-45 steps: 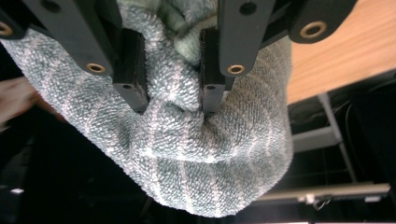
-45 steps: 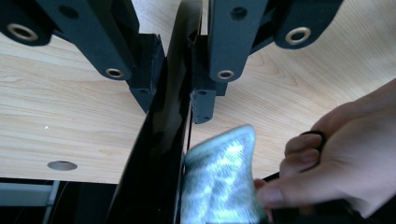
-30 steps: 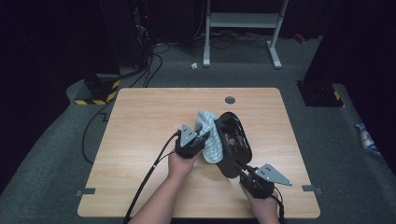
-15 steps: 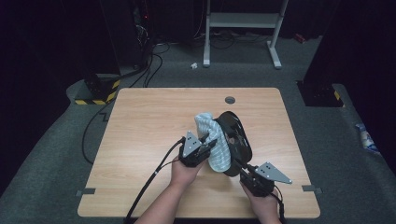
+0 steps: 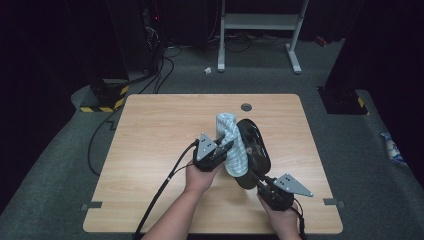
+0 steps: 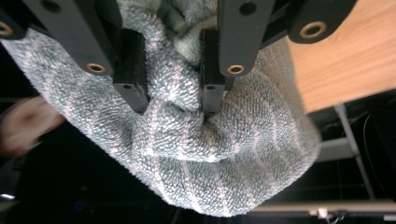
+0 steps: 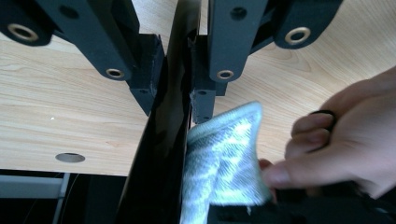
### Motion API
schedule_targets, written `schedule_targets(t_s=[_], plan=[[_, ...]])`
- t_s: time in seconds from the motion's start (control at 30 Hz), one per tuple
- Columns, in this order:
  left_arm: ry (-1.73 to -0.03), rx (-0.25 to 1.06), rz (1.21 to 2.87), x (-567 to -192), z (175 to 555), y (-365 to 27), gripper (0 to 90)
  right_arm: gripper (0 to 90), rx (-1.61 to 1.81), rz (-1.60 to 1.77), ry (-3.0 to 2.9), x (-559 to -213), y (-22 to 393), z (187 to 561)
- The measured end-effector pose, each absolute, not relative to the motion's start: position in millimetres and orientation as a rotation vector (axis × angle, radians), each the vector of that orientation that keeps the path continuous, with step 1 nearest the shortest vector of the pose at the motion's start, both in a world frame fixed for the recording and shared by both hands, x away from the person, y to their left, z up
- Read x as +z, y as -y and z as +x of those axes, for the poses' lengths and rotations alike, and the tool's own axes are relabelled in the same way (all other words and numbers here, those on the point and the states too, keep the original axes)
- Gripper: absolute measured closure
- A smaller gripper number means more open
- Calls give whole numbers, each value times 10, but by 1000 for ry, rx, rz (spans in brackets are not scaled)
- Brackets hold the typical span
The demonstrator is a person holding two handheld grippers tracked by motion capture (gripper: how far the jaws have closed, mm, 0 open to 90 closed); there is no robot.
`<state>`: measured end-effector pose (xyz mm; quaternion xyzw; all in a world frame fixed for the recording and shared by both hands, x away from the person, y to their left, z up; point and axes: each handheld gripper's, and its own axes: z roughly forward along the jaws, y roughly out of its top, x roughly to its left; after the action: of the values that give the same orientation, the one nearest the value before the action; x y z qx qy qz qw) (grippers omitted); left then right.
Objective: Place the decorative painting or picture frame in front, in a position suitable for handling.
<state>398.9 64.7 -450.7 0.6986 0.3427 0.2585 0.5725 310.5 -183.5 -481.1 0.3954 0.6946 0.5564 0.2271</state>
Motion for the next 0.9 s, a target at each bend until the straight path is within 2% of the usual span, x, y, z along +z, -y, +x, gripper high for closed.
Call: schedule_targets(t_s=[0.6, 0.9], plan=[[-885, 583, 1721, -4901, 4041, -742, 688, 766, 1532, 1085, -1913, -4813, 1832, 3104], [-875, 564, 1782, -5064, 3909, -712, 688, 766, 1534, 1082, -1913, -4818, 1834, 3102]])
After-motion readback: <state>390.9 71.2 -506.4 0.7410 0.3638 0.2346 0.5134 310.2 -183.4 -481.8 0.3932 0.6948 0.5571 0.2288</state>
